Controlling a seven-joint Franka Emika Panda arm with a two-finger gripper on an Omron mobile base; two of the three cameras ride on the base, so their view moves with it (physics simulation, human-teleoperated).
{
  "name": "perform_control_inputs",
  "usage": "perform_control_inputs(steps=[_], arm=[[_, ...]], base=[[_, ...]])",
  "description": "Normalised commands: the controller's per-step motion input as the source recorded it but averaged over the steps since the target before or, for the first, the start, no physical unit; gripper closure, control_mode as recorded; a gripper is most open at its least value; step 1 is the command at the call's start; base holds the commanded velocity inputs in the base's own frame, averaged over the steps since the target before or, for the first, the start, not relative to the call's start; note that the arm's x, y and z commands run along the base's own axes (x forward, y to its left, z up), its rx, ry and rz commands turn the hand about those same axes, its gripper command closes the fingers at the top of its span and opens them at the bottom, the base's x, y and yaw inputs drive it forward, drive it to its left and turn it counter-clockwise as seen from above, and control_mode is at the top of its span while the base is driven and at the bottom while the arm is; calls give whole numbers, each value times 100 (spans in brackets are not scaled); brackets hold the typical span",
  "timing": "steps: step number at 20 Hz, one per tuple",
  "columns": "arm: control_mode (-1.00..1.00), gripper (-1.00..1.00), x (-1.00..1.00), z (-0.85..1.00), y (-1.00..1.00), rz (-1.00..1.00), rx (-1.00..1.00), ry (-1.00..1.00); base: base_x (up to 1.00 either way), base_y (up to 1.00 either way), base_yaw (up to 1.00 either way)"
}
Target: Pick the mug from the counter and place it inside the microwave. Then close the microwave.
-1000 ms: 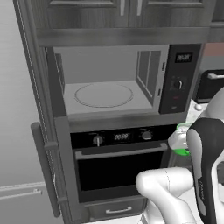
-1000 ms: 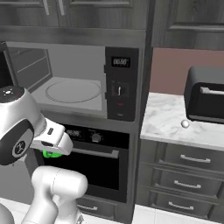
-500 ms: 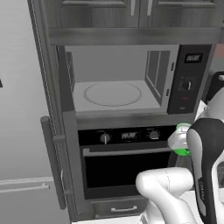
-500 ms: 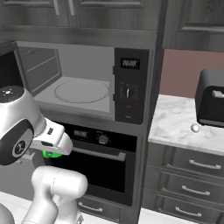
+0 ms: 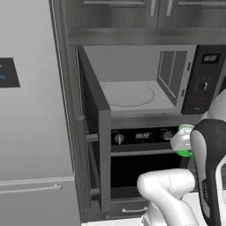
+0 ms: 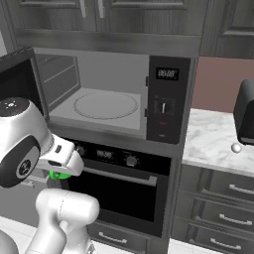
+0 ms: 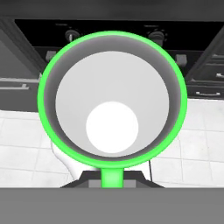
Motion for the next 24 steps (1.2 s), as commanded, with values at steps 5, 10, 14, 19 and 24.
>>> perform_control_inputs(steps=[5, 10, 14, 19, 24], arm=[[100, 100, 0, 0, 0, 0, 0, 0], [100, 100, 0, 0, 0, 0, 0, 0], [100, 100, 0, 0, 0, 0, 0, 0], [-100, 100, 0, 0, 0, 0, 0, 0], [-100, 100, 0, 0, 0, 0, 0, 0]], base=[[0, 18, 0], [0, 0, 0], [0, 0, 0], [0, 0, 0], [0, 0, 0]])
